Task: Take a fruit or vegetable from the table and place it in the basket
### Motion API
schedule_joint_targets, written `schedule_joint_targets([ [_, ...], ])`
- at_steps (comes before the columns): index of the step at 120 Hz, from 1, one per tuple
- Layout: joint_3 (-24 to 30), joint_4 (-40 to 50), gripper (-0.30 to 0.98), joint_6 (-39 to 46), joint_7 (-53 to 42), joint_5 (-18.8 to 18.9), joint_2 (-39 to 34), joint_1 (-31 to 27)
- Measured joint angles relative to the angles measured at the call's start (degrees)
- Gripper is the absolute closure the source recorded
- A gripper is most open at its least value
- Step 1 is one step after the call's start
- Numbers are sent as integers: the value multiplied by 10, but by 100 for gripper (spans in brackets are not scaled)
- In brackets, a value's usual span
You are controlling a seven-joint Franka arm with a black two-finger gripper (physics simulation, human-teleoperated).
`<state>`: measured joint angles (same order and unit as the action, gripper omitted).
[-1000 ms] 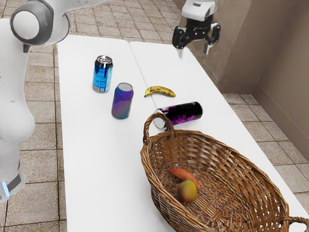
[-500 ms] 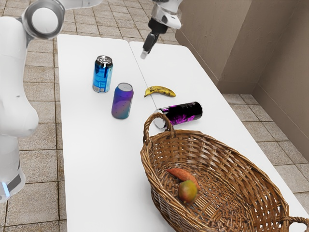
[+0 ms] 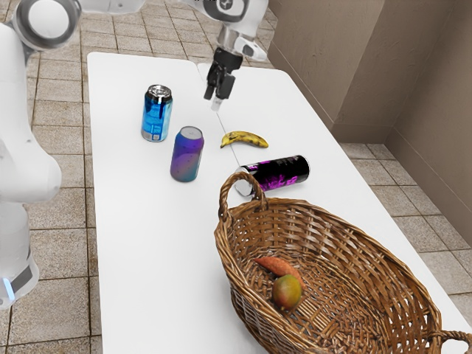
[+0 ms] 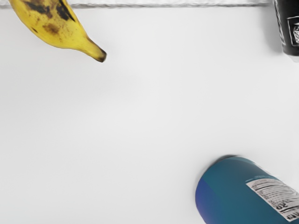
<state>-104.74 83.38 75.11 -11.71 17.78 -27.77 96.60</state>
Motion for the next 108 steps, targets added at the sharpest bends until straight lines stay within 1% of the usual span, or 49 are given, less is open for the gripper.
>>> schedule_joint_targets([
  [8, 34, 20, 0, 24, 22, -3, 5, -17],
  [16, 56, 31, 0, 40, 41, -4, 7, -20],
  [28, 62, 35, 0, 58, 65, 6, 7, 16],
  [34, 62, 34, 0, 65, 75, 17, 7, 30],
  [46, 60, 34, 0, 83, 84, 58, 4, 45],
  [57, 53, 52, 0, 116, 89, 84, 0, 46],
  [68, 32, 71, 0, 149, 91, 99, -2, 56],
  [87, -17, 75, 0, 188, 92, 109, -5, 89],
  [100, -25, 74, 0, 203, 87, 112, -4, 91],
  [108, -22, 71, 0, 209, 79, 117, 0, 80],
])
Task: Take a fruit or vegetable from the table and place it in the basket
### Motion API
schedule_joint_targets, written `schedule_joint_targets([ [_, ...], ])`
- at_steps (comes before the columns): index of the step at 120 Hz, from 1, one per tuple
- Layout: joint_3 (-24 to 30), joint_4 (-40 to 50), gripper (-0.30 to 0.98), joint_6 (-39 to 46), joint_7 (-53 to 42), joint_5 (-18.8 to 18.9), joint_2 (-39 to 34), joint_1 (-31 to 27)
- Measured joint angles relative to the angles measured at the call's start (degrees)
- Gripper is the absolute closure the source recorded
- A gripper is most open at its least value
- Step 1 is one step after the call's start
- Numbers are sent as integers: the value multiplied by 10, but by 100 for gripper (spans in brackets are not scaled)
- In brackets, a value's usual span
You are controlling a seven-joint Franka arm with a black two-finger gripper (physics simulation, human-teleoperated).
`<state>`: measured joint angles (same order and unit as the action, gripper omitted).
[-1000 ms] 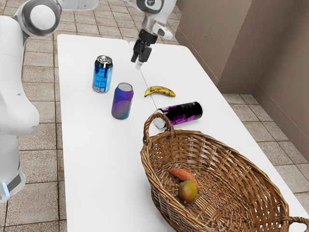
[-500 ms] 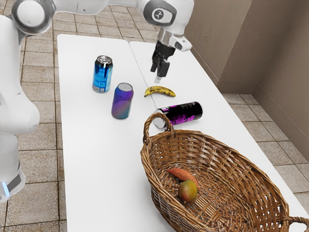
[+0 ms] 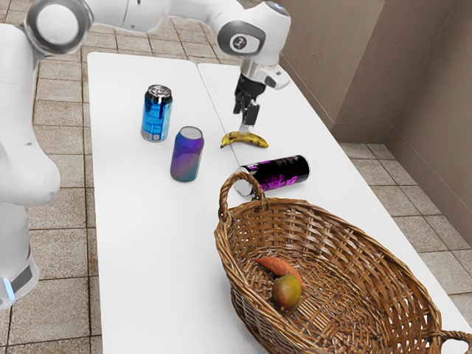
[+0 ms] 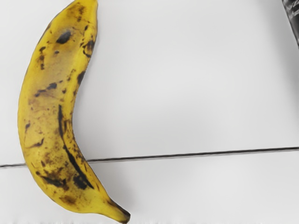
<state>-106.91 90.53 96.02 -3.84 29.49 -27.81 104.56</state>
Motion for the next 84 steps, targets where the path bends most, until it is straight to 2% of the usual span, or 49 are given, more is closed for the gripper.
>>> schedule_joint_targets([
  [20, -1, -3, 0, 9, -28, 24, 0, -35],
  [50, -21, 0, 0, 19, -63, 38, -8, -33],
  [56, -35, -1, 0, 24, -69, 38, -9, -4],
  [67, -107, -24, 0, 32, -78, 35, -23, 86],
  [84, -127, -41, 0, 38, -88, 34, -42, 116],
])
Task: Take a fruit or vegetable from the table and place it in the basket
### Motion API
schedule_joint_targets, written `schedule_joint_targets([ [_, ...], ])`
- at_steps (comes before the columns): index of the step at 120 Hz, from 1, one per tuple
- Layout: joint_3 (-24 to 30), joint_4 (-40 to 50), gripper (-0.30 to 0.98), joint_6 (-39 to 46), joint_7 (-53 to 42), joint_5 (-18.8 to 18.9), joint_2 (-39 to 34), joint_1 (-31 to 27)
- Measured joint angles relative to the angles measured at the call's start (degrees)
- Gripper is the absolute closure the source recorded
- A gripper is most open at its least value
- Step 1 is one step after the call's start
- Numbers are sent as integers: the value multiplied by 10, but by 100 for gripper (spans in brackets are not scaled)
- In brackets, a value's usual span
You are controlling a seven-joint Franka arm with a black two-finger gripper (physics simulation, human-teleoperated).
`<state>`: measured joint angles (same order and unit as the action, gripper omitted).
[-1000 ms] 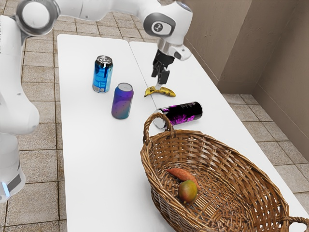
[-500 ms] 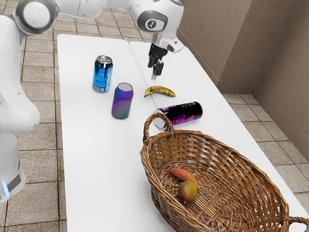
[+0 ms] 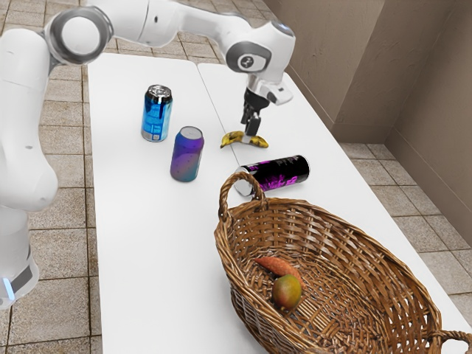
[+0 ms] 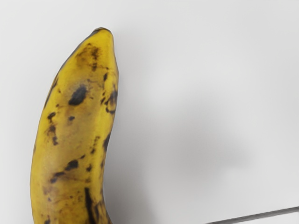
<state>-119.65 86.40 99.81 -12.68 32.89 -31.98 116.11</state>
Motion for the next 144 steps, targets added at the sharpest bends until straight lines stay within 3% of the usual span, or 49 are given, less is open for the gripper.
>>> schedule_joint_targets([
  [45, -23, -28, 0, 18, -57, 5, -22, 10],
  [58, -68, -52, 0, 26, -75, 3, -34, 65],
  [74, -87, -64, 0, 31, -94, 1, -42, 81],
  [122, -92, -79, 0, 29, -139, -3, -44, 66],
  [144, -82, -68, 0, -28, -100, -42, -30, 30],
])
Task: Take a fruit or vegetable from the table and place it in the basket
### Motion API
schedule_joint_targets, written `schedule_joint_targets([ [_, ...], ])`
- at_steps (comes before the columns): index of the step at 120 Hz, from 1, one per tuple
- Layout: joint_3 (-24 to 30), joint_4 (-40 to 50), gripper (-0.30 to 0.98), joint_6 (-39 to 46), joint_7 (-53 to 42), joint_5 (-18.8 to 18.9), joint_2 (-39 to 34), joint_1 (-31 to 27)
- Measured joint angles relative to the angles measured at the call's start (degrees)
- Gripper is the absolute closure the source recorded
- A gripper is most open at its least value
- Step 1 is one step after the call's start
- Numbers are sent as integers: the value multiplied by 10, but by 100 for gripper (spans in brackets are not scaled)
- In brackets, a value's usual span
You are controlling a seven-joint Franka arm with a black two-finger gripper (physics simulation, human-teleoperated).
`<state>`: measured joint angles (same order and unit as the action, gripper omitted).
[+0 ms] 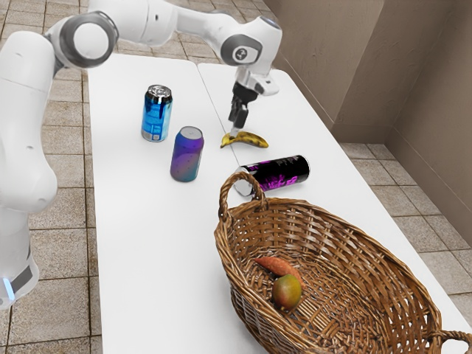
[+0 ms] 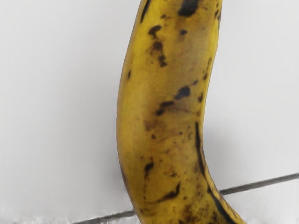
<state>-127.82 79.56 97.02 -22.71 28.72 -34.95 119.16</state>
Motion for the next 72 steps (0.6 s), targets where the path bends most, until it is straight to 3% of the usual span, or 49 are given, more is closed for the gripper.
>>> schedule_joint_targets([
  [29, 9, 22, 0, -42, 73, -45, 2, -26],
  [72, 5, 15, 0, -52, 124, -40, -1, -8],
])
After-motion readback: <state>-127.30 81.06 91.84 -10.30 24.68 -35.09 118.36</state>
